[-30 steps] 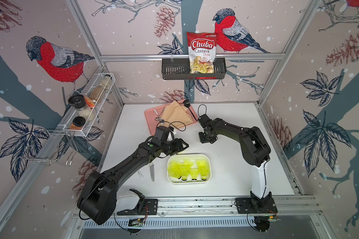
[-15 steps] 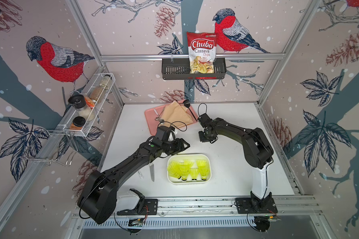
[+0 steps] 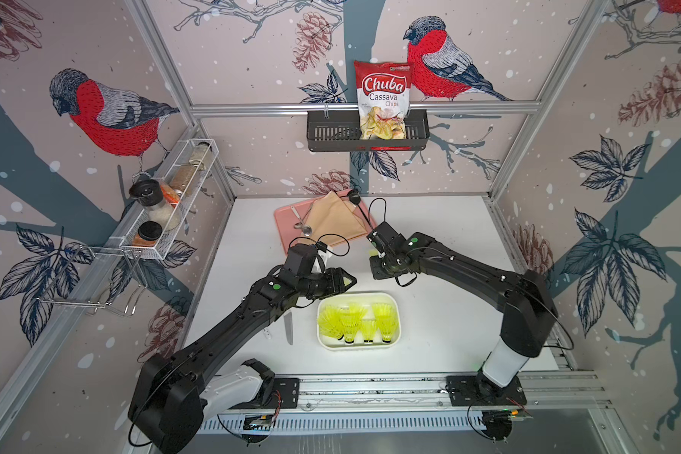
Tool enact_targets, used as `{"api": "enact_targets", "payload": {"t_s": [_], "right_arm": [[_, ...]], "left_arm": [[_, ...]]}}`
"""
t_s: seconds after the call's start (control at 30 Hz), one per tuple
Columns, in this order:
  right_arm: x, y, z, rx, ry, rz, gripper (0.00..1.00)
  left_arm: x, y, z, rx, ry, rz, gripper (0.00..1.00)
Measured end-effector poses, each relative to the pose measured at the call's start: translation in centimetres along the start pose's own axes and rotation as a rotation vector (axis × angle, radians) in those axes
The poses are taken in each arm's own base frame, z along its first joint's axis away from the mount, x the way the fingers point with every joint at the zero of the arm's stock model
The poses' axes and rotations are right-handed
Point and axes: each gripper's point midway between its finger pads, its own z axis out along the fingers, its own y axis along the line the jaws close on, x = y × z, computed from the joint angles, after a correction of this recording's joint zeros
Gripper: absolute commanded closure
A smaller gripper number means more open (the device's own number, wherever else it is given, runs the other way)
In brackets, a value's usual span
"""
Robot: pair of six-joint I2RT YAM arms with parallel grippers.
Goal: Put the shuttlecocks into the storage box
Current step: Pick up the shuttlecock at the center of the board, then place the shuttlecock in the storage box.
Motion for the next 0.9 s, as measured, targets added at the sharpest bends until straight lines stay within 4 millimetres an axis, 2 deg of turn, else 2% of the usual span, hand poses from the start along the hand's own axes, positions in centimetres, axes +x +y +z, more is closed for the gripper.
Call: {"api": "enact_targets", "payload": {"t_s": [0.13, 0.23, 0.33, 0.43, 0.53, 0.73, 0.9], "right_arm": [[3.7, 2.9, -2.8, -0.043, 0.01, -0.005, 0.76], [7.0, 5.0, -3.9, -0.064, 0.035, -0.006, 0.76], [10.2, 7.0, -4.2, -0.081, 0.07, -0.006, 0.76], [12.9, 7.9, -3.9, -0.079, 0.105, 0.009, 0.76], [14.5, 8.2, -3.6, -0.072, 0.122, 0.041, 0.76], [16.1, 9.0, -2.8, -0.068, 0.14, 0.078, 0.76], [16.9, 8.3, -1.6, -0.036, 0.155, 0.094, 0.76]], "left_arm": [[1.9, 0.2, -1.3, 0.0, 0.016, 0.012, 0.37], [3.3, 0.4, -2.1, 0.004, 0.028, 0.02, 0.37], [4.4, 0.6, -2.9, 0.006, 0.035, 0.027, 0.37], [5.8, 0.9, -3.4, 0.011, 0.06, 0.033, 0.37], [6.8, 1.2, -3.8, 0.01, 0.075, 0.033, 0.37], [7.8, 1.6, -4.2, 0.008, 0.09, 0.033, 0.37], [8.1, 1.7, -4.2, 0.009, 0.096, 0.033, 0.37]]}}
